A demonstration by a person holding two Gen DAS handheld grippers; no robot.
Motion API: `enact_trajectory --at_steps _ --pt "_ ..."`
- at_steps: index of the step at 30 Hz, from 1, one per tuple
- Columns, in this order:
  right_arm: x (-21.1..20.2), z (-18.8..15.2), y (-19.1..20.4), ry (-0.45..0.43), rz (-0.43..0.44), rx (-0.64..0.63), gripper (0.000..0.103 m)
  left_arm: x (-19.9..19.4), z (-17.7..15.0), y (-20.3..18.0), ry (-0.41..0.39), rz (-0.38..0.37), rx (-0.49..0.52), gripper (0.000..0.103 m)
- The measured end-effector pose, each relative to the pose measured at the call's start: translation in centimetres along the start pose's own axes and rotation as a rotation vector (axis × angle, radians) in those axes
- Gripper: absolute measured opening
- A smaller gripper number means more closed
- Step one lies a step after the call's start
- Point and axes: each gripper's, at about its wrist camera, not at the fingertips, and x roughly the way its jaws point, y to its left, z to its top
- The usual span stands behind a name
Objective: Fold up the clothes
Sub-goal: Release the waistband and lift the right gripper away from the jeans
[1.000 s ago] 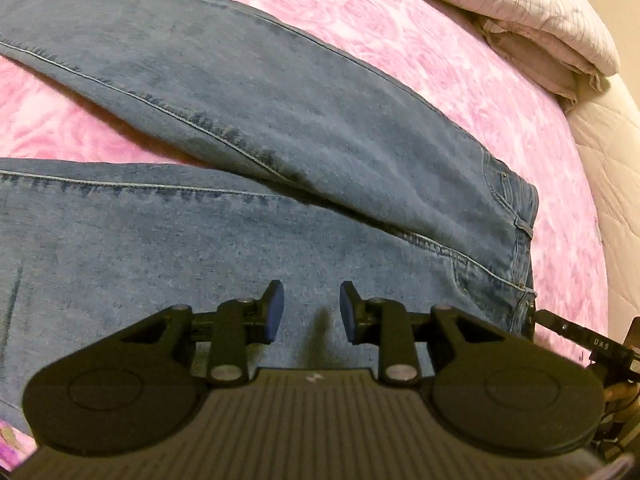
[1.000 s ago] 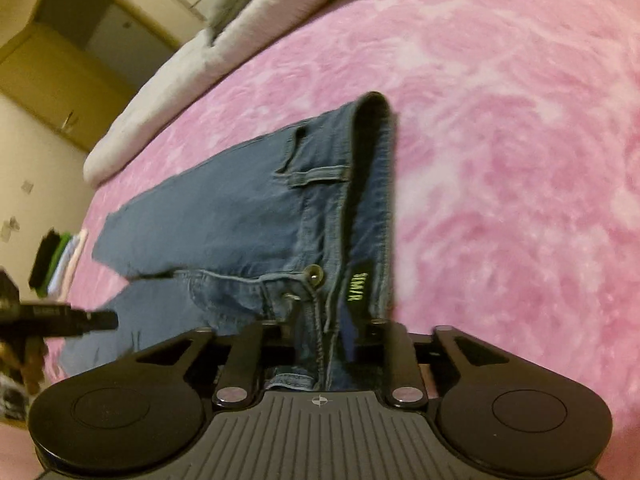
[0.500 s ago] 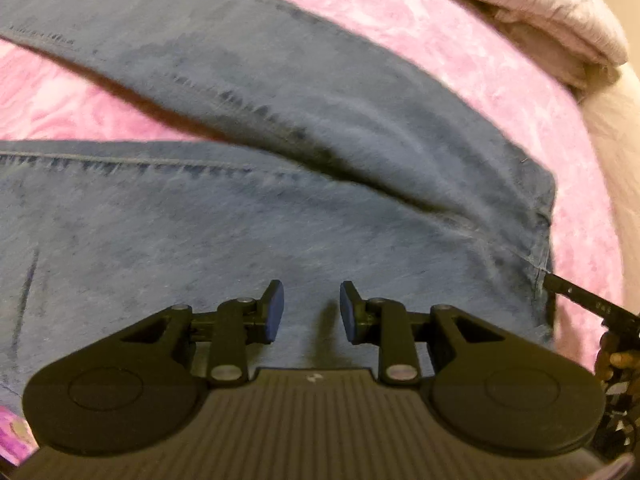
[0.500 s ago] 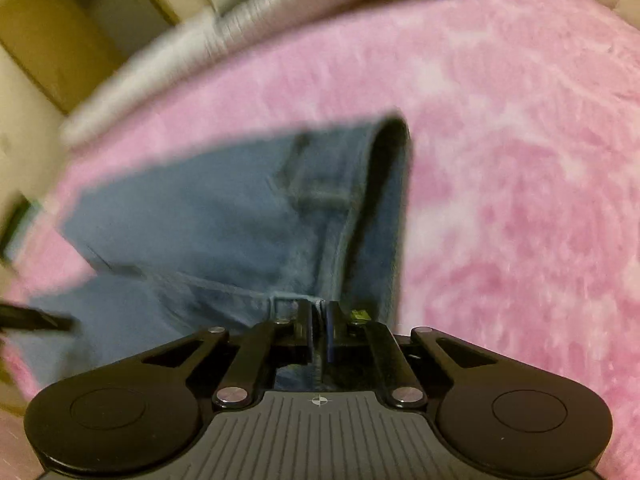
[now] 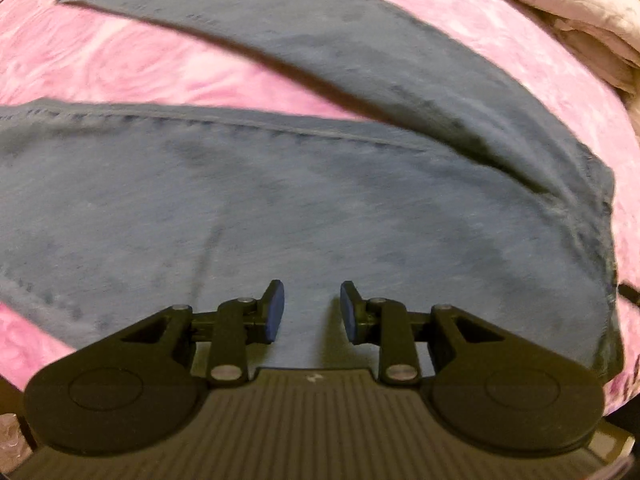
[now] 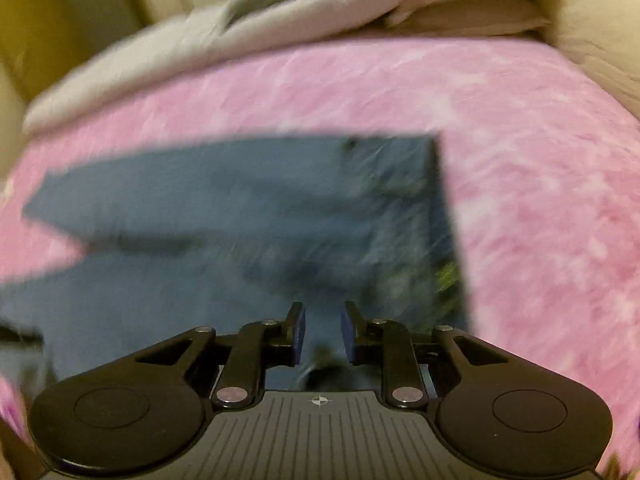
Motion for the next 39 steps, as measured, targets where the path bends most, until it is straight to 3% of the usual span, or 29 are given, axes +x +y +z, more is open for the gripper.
enact_trajectory --at_steps 1,3,4,5,7,11,14,18,20,22,25,28,31,33,35,39 --pt "0.7 -1.1 1.4 0.026 -0.024 -0.048 0.023 0.2 -0.2 1.0 0.009 -0.001 -0.001 0.025" --pt "2.3 -3.5 2.6 0.093 -0.16 -0.116 0.024 0.7 -0.4 2.9 0.03 -0.002 0.005 0.022" --pt "3.0 -4.3 2.0 0.136 -0.2 -0.084 0.026 0.5 -0.3 3.8 0.035 -0.012 0.015 0.019" --pt "2.5 -4.9 0.9 0.096 -0.179 0.022 0.027 0.2 -0.3 4.7 0.036 -0.026 0.025 0.018" --pt "1.7 -4.8 -0.9 0.117 -0.184 0.231 0.026 -0.9 0.0 6.5 0.032 -0.018 0.042 0.02" --pt "-0.9 -3.9 0.5 0.079 -0.348 0.309 0.027 -3.7 0.9 11.6 -0.016 -0.006 0.012 0.026" --pt "-1.9 -3.9 4.3 0.024 -0.309 0.269 0.027 -4.1 1.9 16.1 -0.05 0.056 -0.032 0.027" --pt "1.4 -5.6 8.7 0.085 -0.183 0.307 0.027 -2.6 2.3 21.1 -0.016 0.136 -0.065 0.028" --pt "2.8 -7.4 9.5 0.153 -0.212 0.341 0.027 -3.1 1.8 22.7 -0.014 0.117 -0.066 0.028" --pt "1.9 -8.6 9.6 0.131 -0.228 0.385 0.027 -3.8 1.5 23.8 -0.007 0.111 -0.065 0.027" --pt "0.7 -8.3 10.0 0.195 -0.282 0.425 0.028 -4.9 1.4 24.3 0.002 0.111 -0.073 0.027" --pt "-0.1 -7.2 11.3 0.166 -0.294 0.357 0.028 -5.1 1.4 23.6 -0.014 0.08 -0.064 0.03" --pt "0.9 -6.6 12.2 0.152 -0.276 0.35 0.031 -3.7 1.4 22.3 0.014 0.142 -0.044 0.033" --pt "2.8 -7.3 12.4 0.249 -0.283 0.339 0.032 -3.7 1.2 21.4 0.023 0.175 -0.042 0.033" --pt "2.9 -7.4 13.1 0.262 -0.301 0.303 0.032 -4.7 1.2 20.2 0.039 0.174 -0.04 0.033" --pt "0.9 -6.8 14.1 0.296 -0.193 0.3 0.034 -8.0 0.2 17.0 0.027 0.167 -0.041 0.033"
